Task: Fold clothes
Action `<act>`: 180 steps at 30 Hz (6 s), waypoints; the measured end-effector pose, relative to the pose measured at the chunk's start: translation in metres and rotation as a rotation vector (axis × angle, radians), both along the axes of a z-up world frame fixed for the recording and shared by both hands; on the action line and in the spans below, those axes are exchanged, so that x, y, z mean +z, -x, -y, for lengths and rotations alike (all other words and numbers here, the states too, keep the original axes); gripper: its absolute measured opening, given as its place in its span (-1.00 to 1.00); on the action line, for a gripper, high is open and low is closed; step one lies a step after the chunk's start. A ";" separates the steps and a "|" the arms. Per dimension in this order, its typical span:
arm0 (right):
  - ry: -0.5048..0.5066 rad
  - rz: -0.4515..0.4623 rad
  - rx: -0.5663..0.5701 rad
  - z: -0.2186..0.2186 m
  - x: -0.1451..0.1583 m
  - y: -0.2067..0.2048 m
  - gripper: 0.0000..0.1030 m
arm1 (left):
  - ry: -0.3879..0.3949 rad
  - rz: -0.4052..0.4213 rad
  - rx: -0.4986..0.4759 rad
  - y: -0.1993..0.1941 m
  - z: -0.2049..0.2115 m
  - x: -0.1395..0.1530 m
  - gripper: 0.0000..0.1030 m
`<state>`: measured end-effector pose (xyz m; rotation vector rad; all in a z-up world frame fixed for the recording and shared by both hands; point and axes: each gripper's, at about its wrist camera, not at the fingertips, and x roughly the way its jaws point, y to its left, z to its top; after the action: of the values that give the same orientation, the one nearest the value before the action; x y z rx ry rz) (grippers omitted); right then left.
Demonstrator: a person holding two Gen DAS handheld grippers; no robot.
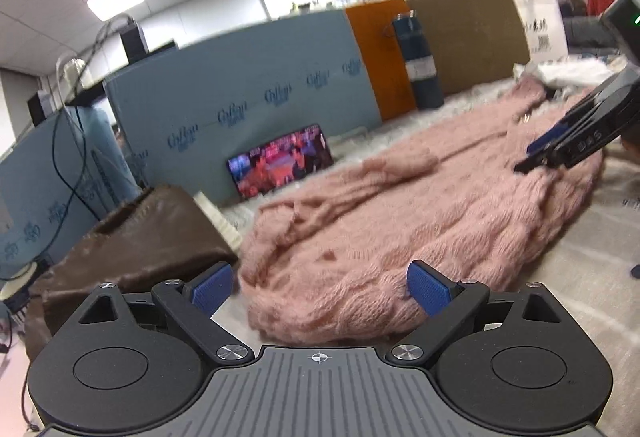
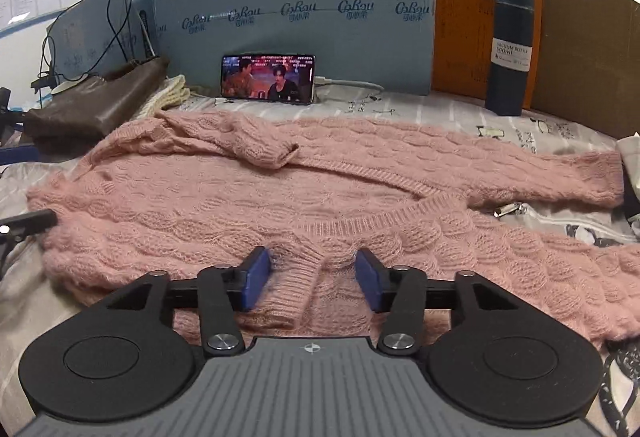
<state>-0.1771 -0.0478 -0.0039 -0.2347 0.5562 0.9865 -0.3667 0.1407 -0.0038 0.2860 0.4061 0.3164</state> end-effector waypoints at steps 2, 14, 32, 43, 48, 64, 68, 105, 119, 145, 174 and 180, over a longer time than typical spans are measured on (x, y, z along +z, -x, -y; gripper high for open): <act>-0.031 0.019 -0.006 0.010 0.003 -0.001 0.41 | -0.010 0.031 -0.102 0.009 0.009 0.004 0.86; 0.136 0.303 0.079 0.112 0.007 -0.003 0.96 | -0.281 -0.247 -0.321 -0.013 0.049 -0.017 0.87; 0.200 0.312 0.193 0.087 -0.011 -0.063 0.68 | -0.325 -0.223 -0.344 -0.065 0.052 -0.019 -0.01; -0.044 0.165 0.157 0.095 0.023 -0.128 -0.63 | -0.114 -0.117 -0.253 -0.105 -0.006 0.020 -0.66; 0.004 0.134 0.212 0.059 0.035 -0.163 -0.63 | 0.013 -0.186 -0.255 -0.138 -0.048 0.028 -0.64; 0.159 -0.013 0.150 0.035 0.025 -0.244 -0.04 | 0.230 -0.165 -0.100 -0.194 -0.132 0.028 0.48; 0.111 0.011 0.048 0.055 0.023 -0.247 -0.04 | 0.185 -0.130 0.012 -0.186 -0.141 0.030 0.48; -0.411 -0.539 -0.513 0.104 0.004 -0.184 0.60 | 0.623 0.384 0.070 -0.041 -0.094 0.019 0.93; -0.560 -0.565 -0.722 0.084 -0.033 -0.213 -0.66 | 0.702 0.320 0.150 -0.045 -0.112 0.002 0.94; -0.251 0.101 -0.385 0.053 0.030 -0.097 -0.76 | 0.625 0.258 0.202 -0.053 -0.108 -0.001 0.94; -0.417 -0.257 -0.060 0.026 0.030 -0.080 0.73 | 0.635 0.244 0.199 -0.055 -0.109 -0.002 0.94; -0.469 -0.215 -0.417 0.081 0.037 -0.093 0.73 | 0.635 0.238 0.194 -0.055 -0.108 -0.003 0.94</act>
<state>-0.0840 -0.1289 0.0330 0.3975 0.5246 0.7107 -0.3112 0.2489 -0.0064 -0.4117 0.2814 0.3891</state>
